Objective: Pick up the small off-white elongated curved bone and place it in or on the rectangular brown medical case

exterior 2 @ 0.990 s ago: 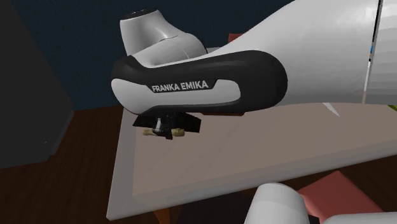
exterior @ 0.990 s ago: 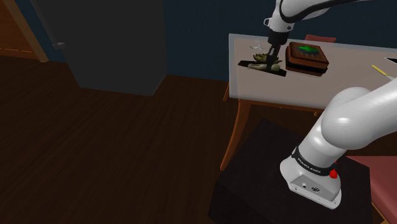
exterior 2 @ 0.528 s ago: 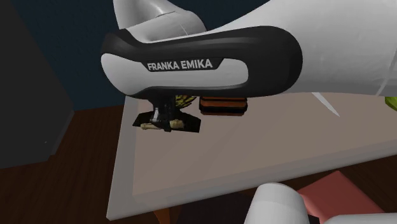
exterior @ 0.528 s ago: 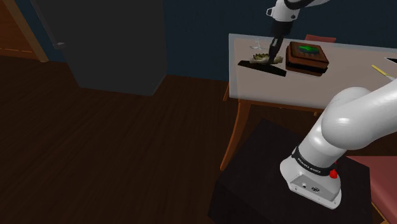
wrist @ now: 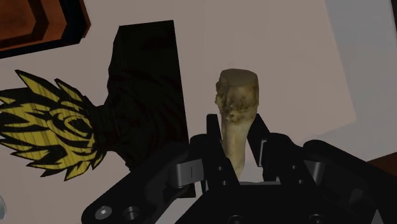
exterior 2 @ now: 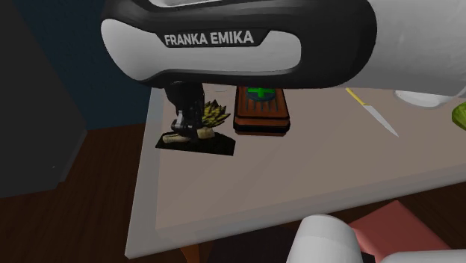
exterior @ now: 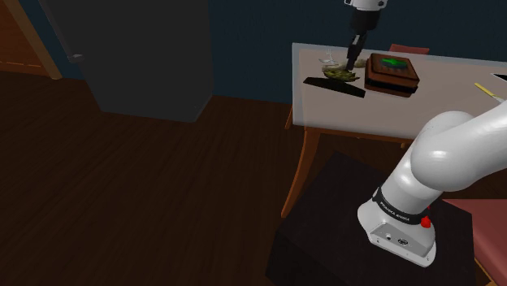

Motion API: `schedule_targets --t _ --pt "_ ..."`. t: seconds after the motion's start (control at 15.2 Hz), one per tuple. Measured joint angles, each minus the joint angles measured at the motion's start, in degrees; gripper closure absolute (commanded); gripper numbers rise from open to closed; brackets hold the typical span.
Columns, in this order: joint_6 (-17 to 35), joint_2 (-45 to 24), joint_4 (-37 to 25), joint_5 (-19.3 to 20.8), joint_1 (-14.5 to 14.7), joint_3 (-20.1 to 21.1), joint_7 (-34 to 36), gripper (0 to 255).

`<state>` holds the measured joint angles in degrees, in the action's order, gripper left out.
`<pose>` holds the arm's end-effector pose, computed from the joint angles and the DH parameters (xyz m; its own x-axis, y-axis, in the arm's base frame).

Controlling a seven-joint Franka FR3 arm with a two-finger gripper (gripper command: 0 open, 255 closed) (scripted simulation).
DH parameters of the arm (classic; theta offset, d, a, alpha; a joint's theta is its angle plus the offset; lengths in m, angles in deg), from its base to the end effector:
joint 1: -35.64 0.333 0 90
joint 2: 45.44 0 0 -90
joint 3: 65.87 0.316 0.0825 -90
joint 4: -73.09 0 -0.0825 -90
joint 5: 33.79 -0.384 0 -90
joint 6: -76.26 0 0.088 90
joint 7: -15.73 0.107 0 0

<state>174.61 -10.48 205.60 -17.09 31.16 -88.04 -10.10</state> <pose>0.3175 -0.2150 0.5444 0.9943 0.0962 -0.0465 0.0987 -0.9936 0.0548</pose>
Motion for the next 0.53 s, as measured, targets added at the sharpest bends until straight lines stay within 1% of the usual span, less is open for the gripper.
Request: schedule_targets --t 0.53 --pt "-5.7 -0.5 -6.1 -0.9 0.4 1.0 -0.6 255"
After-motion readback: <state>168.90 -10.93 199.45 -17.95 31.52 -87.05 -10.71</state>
